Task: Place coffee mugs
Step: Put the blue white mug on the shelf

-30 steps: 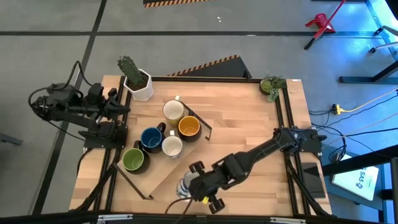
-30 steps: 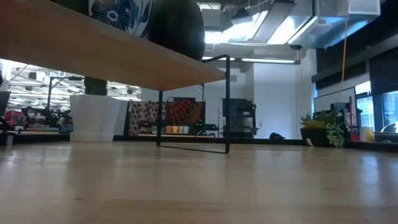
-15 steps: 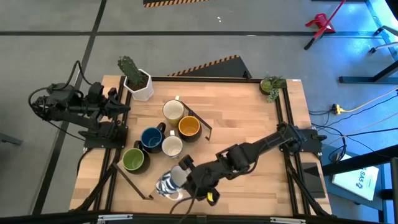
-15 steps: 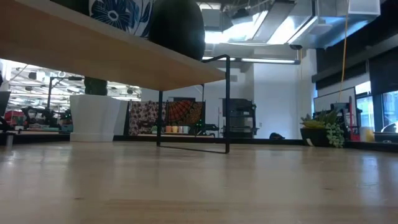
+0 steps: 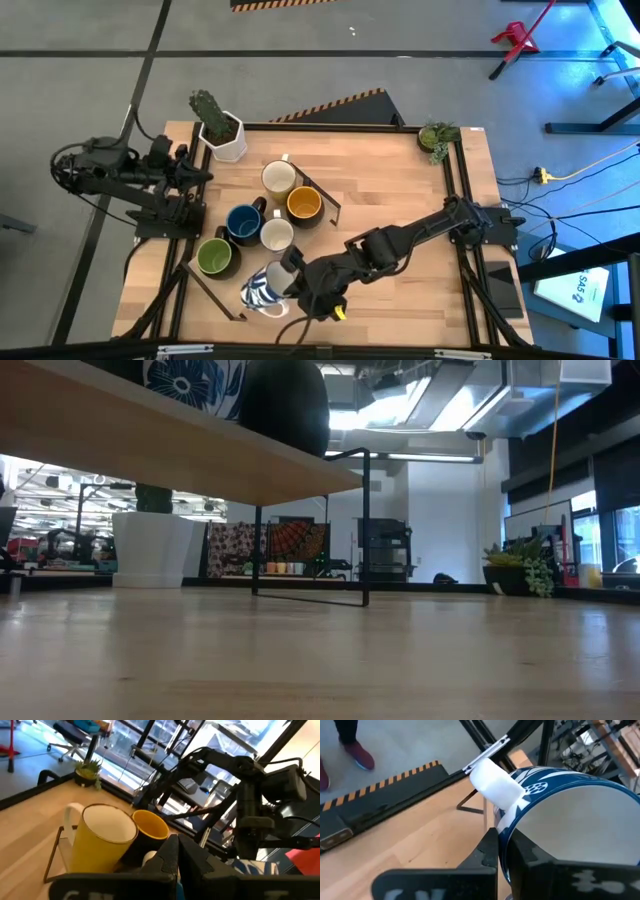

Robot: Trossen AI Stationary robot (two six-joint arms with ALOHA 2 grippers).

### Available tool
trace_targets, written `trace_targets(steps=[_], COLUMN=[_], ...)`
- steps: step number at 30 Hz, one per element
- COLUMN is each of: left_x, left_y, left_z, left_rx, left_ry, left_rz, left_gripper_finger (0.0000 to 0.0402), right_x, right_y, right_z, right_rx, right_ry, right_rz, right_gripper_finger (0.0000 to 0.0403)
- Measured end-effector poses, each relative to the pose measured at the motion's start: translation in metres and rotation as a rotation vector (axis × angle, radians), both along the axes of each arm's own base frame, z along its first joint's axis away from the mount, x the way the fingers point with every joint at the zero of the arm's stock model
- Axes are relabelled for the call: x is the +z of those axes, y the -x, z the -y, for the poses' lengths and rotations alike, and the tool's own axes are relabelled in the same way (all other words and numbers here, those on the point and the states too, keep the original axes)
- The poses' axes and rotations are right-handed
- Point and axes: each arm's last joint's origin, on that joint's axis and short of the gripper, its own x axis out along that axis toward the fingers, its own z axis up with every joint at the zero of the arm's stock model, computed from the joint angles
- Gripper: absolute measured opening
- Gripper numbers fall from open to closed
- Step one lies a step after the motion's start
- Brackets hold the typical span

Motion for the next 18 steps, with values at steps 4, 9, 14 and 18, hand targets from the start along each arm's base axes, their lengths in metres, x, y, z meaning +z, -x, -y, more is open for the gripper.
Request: trace_targets(steps=[4, 9, 14, 18], left_x=[0.002, 0.013, 0.033, 0.05], left_y=[-0.012, -0.042, -0.061, -0.064], left_z=[0.005, 0.015, 0.022, 0.022], left_rx=[-0.069, -0.208, -0.276, -0.261], left_ry=[0.0, 0.007, 0.0, -0.051], left_rz=[-0.009, -0.075, -0.137, -0.177], left_gripper_finger=[0.0, 0.0, 0.0, 0.0], right_x=[-0.012, -0.016, -0.018, -0.018], right_y=[-0.004, -0.006, -0.005, -0.004], right_z=[-0.002, -0.002, -0.001, 0.001], right_rx=[-0.005, -0.009, -0.021, -0.071], right_ry=[0.023, 0.034, 0.06, 0.077], right_rz=[-0.037, -0.049, -0.063, -0.06], right_gripper_finger=[0.0, 0.0, 0.0, 0.0])
